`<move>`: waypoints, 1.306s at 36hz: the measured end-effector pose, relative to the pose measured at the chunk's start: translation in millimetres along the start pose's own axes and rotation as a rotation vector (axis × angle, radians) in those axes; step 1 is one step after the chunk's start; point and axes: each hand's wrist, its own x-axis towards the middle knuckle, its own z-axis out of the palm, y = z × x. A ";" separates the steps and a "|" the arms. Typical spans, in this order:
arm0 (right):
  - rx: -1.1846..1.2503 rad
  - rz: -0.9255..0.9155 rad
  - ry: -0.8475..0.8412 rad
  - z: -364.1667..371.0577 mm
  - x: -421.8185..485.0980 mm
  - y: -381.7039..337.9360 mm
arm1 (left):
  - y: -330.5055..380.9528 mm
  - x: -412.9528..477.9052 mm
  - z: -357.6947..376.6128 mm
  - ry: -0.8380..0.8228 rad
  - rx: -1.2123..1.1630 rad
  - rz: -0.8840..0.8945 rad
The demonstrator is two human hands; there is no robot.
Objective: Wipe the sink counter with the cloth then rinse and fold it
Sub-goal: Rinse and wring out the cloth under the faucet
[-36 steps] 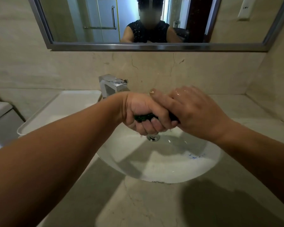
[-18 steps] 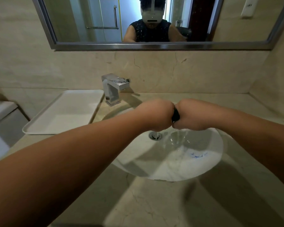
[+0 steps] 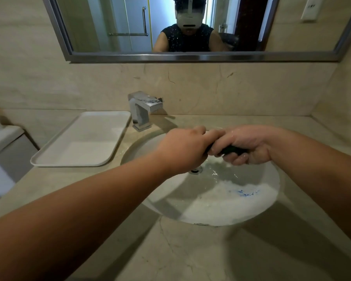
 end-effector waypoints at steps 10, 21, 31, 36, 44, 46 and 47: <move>-0.326 -0.624 0.567 24.5 2.0 10.9 | -36.7 3.0 -17.5 -0.272 -1.110 -0.837; -1.439 -1.341 0.842 24.3 9.6 28.1 | -33.3 4.1 -29.1 -1.143 -1.947 -0.610; -1.600 -0.712 0.818 38.3 8.3 9.4 | -6.5 17.6 -41.1 -0.788 -0.981 -0.661; -1.559 -0.333 0.775 47.9 13.9 4.1 | 7.8 20.2 -25.7 -0.528 -0.328 -0.471; -1.247 -0.169 0.499 44.9 23.0 13.5 | 10.4 12.1 -8.2 -0.462 0.084 -0.246; -1.120 -0.182 0.412 43.8 23.3 14.4 | 10.4 10.5 -7.3 -0.392 0.129 -0.211; -1.052 -0.188 0.378 44.4 22.9 14.4 | 10.6 9.5 -7.3 -0.368 0.154 -0.193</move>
